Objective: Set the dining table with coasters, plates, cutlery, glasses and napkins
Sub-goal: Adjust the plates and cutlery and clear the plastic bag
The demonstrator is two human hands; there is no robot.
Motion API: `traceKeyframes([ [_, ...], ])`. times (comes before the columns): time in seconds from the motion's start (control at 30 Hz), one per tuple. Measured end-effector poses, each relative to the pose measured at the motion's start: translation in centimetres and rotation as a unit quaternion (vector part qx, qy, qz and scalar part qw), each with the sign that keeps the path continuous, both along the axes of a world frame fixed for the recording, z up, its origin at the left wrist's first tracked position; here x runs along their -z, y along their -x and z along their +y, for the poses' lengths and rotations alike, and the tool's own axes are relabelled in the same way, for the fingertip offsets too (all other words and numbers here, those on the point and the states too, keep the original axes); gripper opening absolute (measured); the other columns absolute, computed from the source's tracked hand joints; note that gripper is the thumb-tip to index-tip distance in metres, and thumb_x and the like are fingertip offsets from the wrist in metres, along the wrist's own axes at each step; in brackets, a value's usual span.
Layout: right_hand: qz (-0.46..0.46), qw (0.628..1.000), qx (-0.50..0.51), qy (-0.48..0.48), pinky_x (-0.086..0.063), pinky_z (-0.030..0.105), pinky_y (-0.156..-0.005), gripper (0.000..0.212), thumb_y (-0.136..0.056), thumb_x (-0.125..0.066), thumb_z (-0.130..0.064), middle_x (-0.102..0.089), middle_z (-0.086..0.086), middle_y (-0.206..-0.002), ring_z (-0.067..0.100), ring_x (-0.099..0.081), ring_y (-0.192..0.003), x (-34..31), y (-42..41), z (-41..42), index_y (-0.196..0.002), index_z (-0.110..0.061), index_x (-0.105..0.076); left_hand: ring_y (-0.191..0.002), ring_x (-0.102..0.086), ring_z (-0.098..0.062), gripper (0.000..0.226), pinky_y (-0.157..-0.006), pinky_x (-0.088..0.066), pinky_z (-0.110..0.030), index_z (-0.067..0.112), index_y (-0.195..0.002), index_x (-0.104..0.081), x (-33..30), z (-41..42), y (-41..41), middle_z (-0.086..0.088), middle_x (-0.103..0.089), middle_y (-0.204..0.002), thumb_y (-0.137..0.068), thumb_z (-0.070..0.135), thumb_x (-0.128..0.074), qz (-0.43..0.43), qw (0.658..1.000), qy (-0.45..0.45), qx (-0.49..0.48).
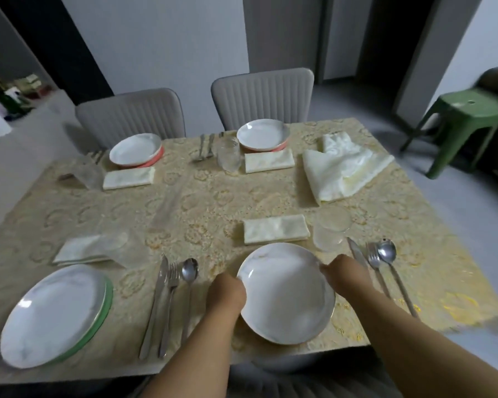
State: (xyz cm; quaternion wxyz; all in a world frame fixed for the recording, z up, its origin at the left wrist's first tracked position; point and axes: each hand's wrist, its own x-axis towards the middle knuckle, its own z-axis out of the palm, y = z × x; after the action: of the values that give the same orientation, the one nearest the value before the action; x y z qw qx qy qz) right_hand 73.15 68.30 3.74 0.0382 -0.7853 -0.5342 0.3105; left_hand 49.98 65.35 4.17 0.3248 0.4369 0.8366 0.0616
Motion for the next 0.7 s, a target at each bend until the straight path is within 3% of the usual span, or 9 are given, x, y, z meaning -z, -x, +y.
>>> traceKeyframes([
  [0.17,-0.005,1.0,-0.002,0.019,-0.039,0.028,-0.069,0.023,-0.09,-0.044,-0.029,-0.062,0.014,-0.105,0.031,-0.058,-0.096,1.7,0.7,-0.3,-0.095,-0.009,-0.055,-0.094,-0.061,-0.029,0.037,-0.072,-0.045,-0.031,0.008,-0.09,-0.064,2.0,-0.5,-0.2,-0.011,-0.067,-0.1,-0.102,0.03,-0.036,0.029,0.998,-0.05,0.022],
  [0.27,0.001,0.999,0.046,0.023,-0.042,0.033,-0.077,0.03,-0.089,-0.048,-0.028,-0.057,0.016,-0.114,0.035,-0.057,-0.103,2.1,1.5,-0.5,-0.11,-0.006,-0.05,-0.096,-0.062,-0.027,0.038,-0.071,-0.044,-0.029,0.01,-0.098,-0.064,2.0,-0.4,-0.6,-0.008,-0.066,-0.103,-0.103,0.03,-0.032,0.053,0.997,-0.057,0.024],
  [0.4,0.019,0.995,0.087,0.053,-0.044,0.036,-0.085,0.043,-0.091,-0.051,-0.029,-0.056,0.018,-0.124,0.037,-0.055,-0.111,2.4,2.4,-0.5,-0.123,-0.001,-0.042,-0.112,-0.059,-0.03,0.035,-0.084,-0.047,-0.035,0.004,-0.122,-0.05,2.5,-0.1,-1.6,-0.013,-0.059,-0.123,-0.102,0.029,-0.037,0.034,0.998,-0.045,0.004],
  [0.7,-0.04,0.997,0.007,0.059,-0.046,0.034,-0.086,0.039,-0.098,-0.039,-0.035,-0.061,0.014,-0.117,0.032,-0.059,-0.107,2.8,1.6,-0.5,-0.118,-0.005,-0.054,-0.117,-0.056,-0.029,0.03,-0.091,-0.047,-0.033,0.001,-0.125,-0.044,3.1,0.7,-2.2,-0.014,-0.055,-0.129,-0.1,0.017,-0.039,0.026,0.999,-0.001,0.024],
])
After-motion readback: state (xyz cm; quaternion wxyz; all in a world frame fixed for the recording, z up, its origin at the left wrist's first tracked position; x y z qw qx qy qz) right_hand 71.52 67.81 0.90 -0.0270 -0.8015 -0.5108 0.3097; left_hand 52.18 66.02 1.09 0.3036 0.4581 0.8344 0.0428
